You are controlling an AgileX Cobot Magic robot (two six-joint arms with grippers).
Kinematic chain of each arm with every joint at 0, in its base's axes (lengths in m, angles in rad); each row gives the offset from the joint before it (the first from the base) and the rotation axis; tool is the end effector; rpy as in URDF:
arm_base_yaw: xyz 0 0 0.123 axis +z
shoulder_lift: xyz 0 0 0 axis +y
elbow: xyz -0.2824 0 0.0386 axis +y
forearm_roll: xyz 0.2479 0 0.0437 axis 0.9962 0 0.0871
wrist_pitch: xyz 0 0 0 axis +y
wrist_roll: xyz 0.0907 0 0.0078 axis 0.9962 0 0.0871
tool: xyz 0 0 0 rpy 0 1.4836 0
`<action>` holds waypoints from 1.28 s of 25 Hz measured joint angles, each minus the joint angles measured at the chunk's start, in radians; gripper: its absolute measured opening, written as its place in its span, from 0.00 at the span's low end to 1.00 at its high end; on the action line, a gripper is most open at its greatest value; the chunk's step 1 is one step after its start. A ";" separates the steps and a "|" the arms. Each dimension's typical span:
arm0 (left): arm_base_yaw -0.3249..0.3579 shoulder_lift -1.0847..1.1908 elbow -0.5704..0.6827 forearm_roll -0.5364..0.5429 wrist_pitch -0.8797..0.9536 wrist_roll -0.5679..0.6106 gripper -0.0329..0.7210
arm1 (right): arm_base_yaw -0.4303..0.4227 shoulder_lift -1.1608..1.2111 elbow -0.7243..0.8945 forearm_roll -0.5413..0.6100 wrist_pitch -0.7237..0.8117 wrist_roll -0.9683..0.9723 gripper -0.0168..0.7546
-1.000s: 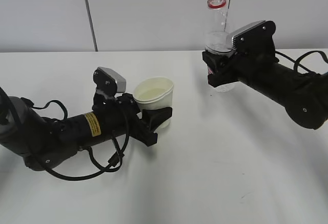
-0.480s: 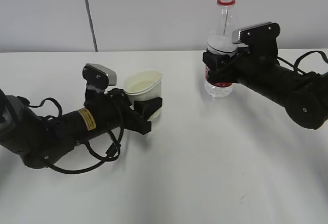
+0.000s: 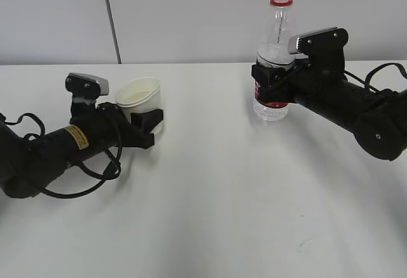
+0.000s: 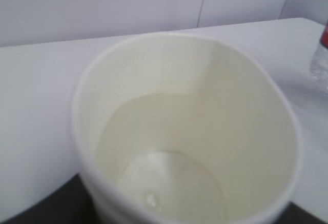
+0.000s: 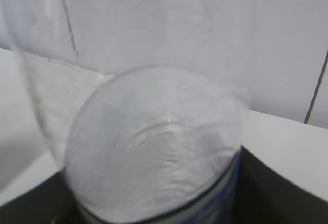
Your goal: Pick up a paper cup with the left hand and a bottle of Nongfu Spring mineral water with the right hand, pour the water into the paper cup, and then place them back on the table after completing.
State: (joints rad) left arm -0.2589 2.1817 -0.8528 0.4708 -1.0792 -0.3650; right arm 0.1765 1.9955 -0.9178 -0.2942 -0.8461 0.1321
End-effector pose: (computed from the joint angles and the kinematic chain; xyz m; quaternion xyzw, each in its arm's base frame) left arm 0.3551 -0.1317 0.0843 0.1774 0.7516 -0.2745 0.5729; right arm 0.3854 0.0888 0.1519 -0.1618 0.7447 0.1187 0.6365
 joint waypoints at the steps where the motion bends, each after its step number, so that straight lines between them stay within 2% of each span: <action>1: 0.011 0.000 0.000 -0.001 0.013 0.000 0.54 | 0.000 0.000 0.000 0.000 0.000 0.000 0.58; 11: 0.112 0.000 0.000 -0.009 0.054 0.051 0.54 | 0.000 -0.001 0.000 0.000 0.000 0.000 0.58; 20: 0.118 0.023 0.000 -0.066 0.064 0.113 0.54 | 0.000 -0.001 0.000 0.000 0.000 0.000 0.58; 32: 0.119 0.069 -0.007 -0.102 -0.006 0.127 0.53 | 0.000 -0.001 0.000 0.000 0.000 0.002 0.58</action>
State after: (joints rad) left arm -0.1397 2.2511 -0.8593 0.3686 -1.0855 -0.2377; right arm 0.1765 1.9949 -0.9178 -0.2942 -0.8461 0.1340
